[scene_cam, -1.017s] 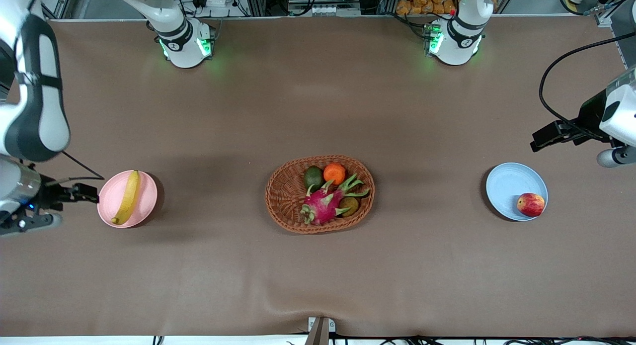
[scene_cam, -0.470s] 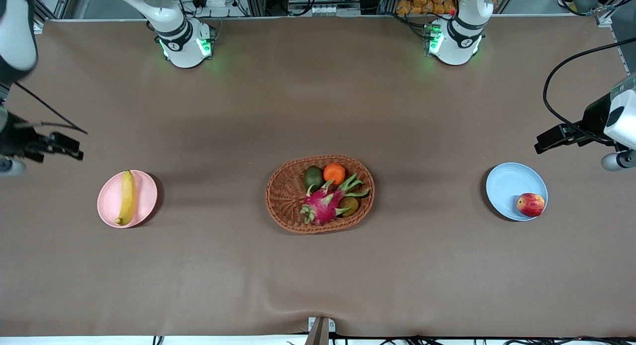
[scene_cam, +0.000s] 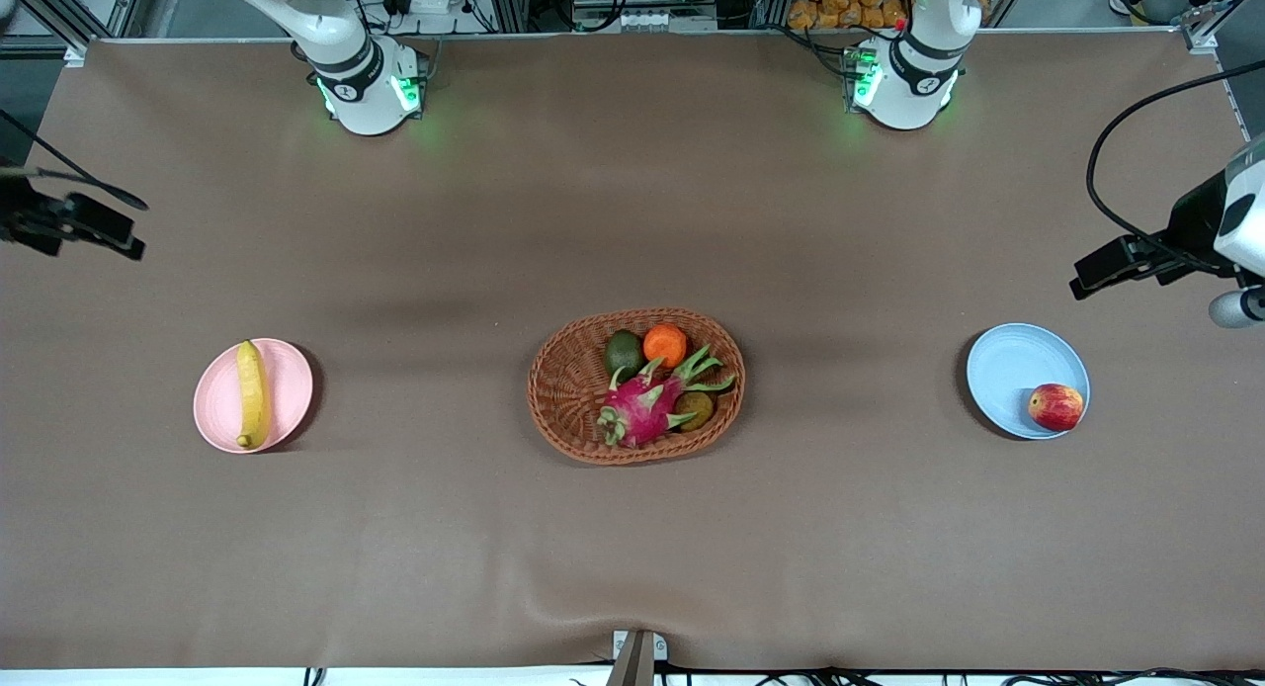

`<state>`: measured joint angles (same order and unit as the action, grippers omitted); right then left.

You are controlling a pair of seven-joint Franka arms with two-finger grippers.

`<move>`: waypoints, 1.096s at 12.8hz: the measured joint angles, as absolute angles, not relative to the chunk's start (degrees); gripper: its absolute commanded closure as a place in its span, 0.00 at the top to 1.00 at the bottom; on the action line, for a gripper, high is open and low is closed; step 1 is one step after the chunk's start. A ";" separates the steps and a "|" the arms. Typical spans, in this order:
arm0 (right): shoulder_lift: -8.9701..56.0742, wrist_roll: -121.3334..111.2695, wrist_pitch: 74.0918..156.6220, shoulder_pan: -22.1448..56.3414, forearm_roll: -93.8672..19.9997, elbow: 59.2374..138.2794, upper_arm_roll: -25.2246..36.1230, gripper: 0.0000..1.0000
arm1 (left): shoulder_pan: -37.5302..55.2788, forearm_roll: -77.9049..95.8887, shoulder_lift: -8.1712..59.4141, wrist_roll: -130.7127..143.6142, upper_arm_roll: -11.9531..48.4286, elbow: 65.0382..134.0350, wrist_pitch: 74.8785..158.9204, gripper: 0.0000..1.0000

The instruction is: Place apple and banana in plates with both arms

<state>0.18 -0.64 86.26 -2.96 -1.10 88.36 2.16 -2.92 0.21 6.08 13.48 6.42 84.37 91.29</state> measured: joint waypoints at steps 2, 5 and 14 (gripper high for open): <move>0.17 -0.65 81.52 -2.96 -1.10 84.67 2.20 1.00 | -2.80 0.21 5.27 13.47 7.13 84.38 90.49 1.00; 0.20 -0.65 80.12 -2.97 -1.10 83.64 2.22 1.00 | -2.80 0.21 3.54 13.47 7.60 84.43 90.16 1.00; 0.40 -0.64 80.08 -2.97 -1.07 83.64 2.16 1.00 | -2.80 0.21 0.96 13.47 7.76 85.76 89.74 1.00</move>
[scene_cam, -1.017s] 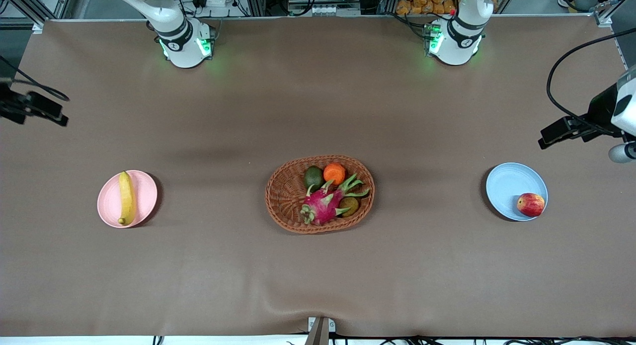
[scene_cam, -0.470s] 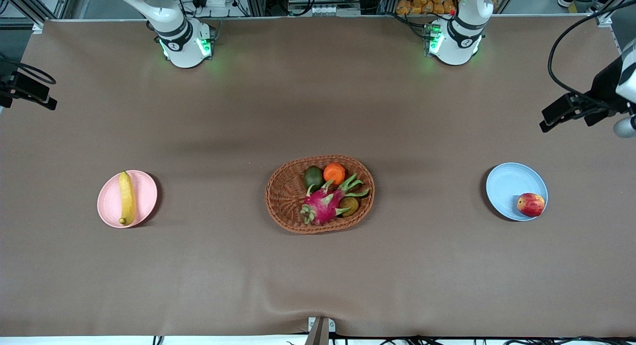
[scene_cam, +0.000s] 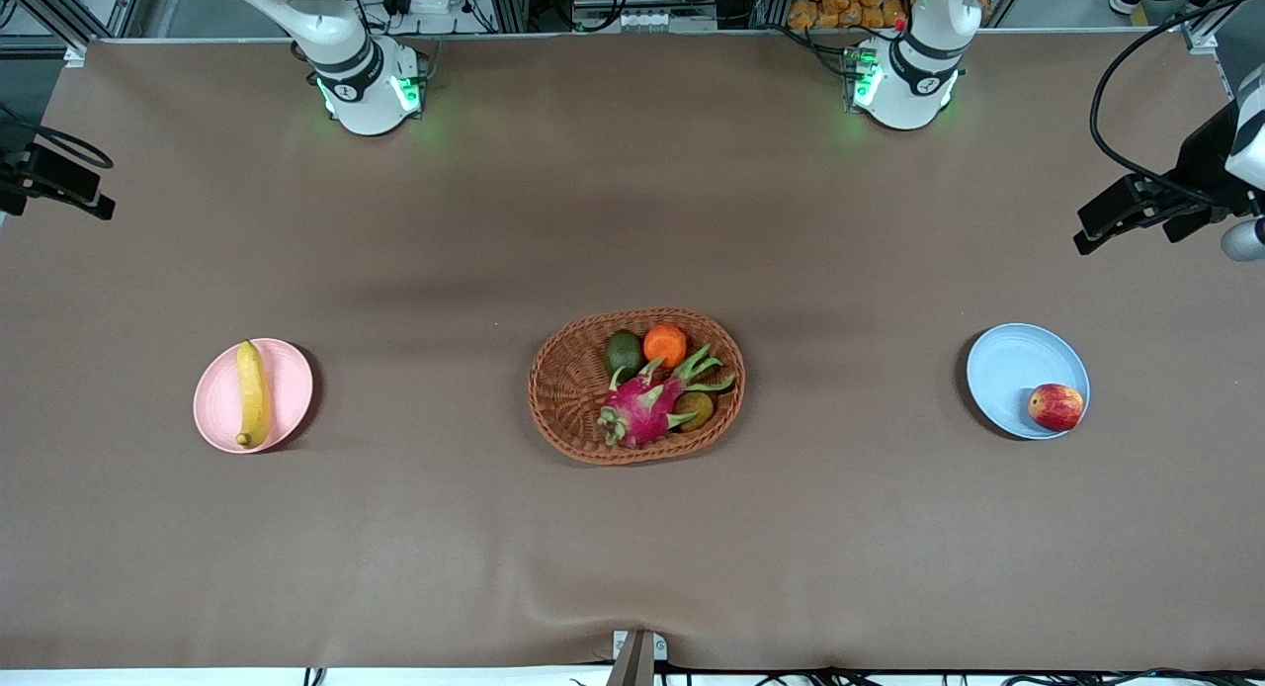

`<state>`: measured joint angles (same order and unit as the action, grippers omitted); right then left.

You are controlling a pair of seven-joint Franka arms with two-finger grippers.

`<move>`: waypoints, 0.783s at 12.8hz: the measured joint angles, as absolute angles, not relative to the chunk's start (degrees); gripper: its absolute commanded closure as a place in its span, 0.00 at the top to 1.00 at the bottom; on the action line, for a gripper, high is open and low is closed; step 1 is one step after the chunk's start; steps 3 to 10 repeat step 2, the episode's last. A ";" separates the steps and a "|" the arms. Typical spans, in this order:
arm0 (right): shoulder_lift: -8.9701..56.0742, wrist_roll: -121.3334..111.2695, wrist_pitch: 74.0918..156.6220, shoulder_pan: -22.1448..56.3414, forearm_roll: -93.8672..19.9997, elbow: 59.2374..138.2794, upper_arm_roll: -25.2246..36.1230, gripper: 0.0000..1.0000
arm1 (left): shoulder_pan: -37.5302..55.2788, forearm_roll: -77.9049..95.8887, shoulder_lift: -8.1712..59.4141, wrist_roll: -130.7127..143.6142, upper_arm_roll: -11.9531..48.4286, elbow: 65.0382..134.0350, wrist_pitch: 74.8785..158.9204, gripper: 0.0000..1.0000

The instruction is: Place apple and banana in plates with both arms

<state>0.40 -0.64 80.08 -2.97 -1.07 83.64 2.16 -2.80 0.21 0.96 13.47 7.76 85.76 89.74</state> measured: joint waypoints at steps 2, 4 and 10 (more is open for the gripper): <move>0.41 -0.61 80.08 -3.01 -1.07 83.64 2.21 1.00 | -2.81 0.21 0.96 13.47 7.76 85.75 89.74 1.00; 0.41 -0.61 80.08 -3.01 -1.07 83.64 2.21 1.00 | -2.81 0.21 0.96 13.47 7.76 85.75 89.74 1.00; 0.41 -0.61 80.08 -3.01 -1.07 83.64 2.21 1.00 | -2.81 0.21 0.96 13.47 7.76 85.75 89.74 1.00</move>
